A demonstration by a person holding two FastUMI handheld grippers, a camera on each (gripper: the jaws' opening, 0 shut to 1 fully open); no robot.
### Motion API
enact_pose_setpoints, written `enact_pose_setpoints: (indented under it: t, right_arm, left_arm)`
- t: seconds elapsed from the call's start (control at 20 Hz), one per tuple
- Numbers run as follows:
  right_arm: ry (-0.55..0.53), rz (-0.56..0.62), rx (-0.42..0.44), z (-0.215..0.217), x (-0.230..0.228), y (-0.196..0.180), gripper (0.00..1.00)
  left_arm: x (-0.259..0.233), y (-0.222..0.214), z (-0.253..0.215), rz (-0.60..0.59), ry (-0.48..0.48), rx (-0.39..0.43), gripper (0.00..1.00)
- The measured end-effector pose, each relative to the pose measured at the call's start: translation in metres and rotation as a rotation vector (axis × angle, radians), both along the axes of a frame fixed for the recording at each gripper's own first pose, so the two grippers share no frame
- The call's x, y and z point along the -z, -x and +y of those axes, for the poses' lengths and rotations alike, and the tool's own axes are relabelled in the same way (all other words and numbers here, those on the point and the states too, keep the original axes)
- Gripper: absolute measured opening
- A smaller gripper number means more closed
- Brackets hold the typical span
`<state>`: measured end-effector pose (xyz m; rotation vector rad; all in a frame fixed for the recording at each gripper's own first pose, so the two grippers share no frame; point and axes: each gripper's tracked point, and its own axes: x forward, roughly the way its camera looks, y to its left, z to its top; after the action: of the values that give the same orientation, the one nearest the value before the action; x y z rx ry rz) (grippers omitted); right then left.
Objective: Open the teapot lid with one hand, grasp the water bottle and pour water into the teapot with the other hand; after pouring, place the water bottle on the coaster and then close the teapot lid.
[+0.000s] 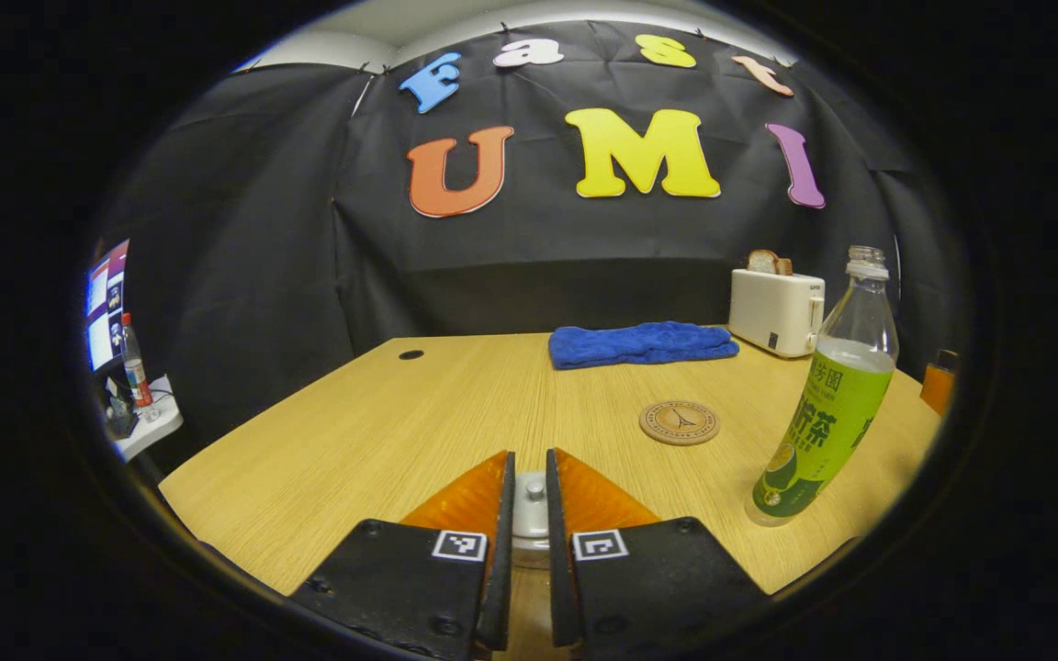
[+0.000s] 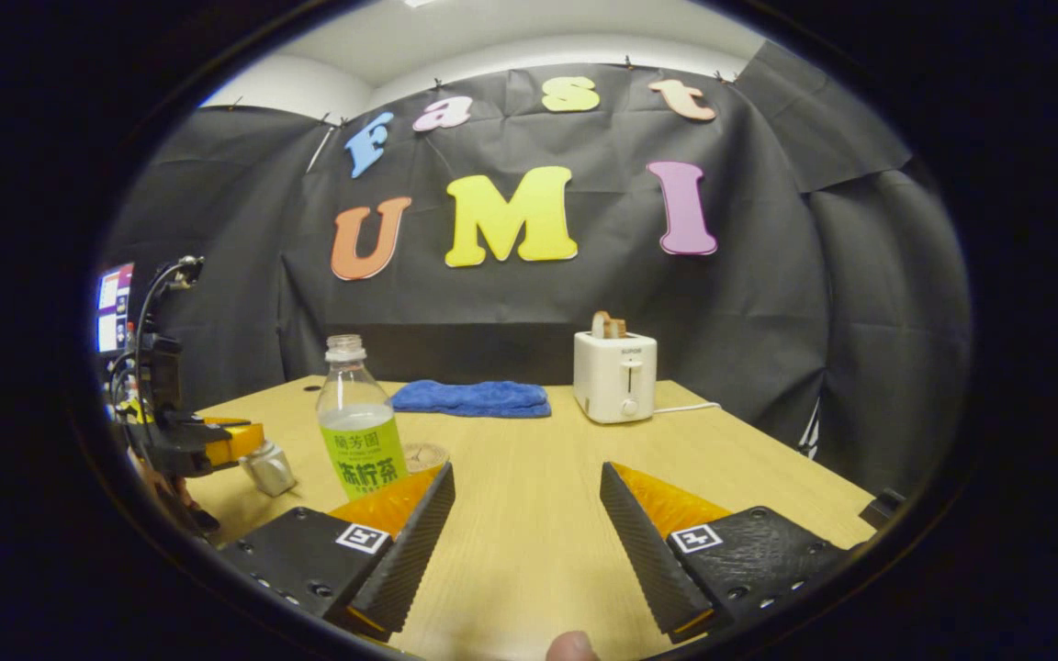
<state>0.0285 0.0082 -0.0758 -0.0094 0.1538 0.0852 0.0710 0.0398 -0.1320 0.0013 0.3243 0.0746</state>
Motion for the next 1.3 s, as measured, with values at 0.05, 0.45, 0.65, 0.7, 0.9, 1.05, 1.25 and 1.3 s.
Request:
enact_pose_setpoints:
  t: [0.05,0.45,0.65,0.7,0.9,1.05,1.25,1.3]
  right_arm:
    - [0.004,-0.003,-0.012,0.004,-0.001,0.001,0.95]
    - [-0.033,-0.003,-0.147,0.047,-0.002,0.012,0.95]
    - [-0.035,0.020,-0.215,0.074,0.005,0.011,0.95]
    - [-0.029,0.027,-0.227,0.081,0.007,0.008,0.95]
    - [0.016,0.057,-0.255,0.105,0.019,-0.012,0.95]
    - [0.073,0.061,-0.219,0.110,0.025,-0.038,0.95]
    - [0.057,0.091,-0.247,0.123,0.033,-0.049,0.96]
    - [0.045,0.101,-0.256,0.127,0.035,-0.050,0.98]
  left_arm:
    - [-0.001,0.000,-0.002,-0.006,-0.004,0.008,0.16]
    - [-0.026,0.001,0.001,-0.073,0.047,0.033,0.02]
    - [-0.046,0.015,0.000,-0.109,0.078,0.050,0.03]
    - [-0.053,0.019,0.003,-0.127,0.083,0.047,0.03]
    - [-0.072,0.034,0.010,-0.186,0.103,0.036,0.03]
    - [-0.079,0.041,0.020,-0.207,0.116,0.019,0.03]
    - [-0.077,0.046,0.031,-0.211,0.125,0.010,0.03]
    - [-0.075,0.046,0.034,-0.204,0.123,0.005,0.02]
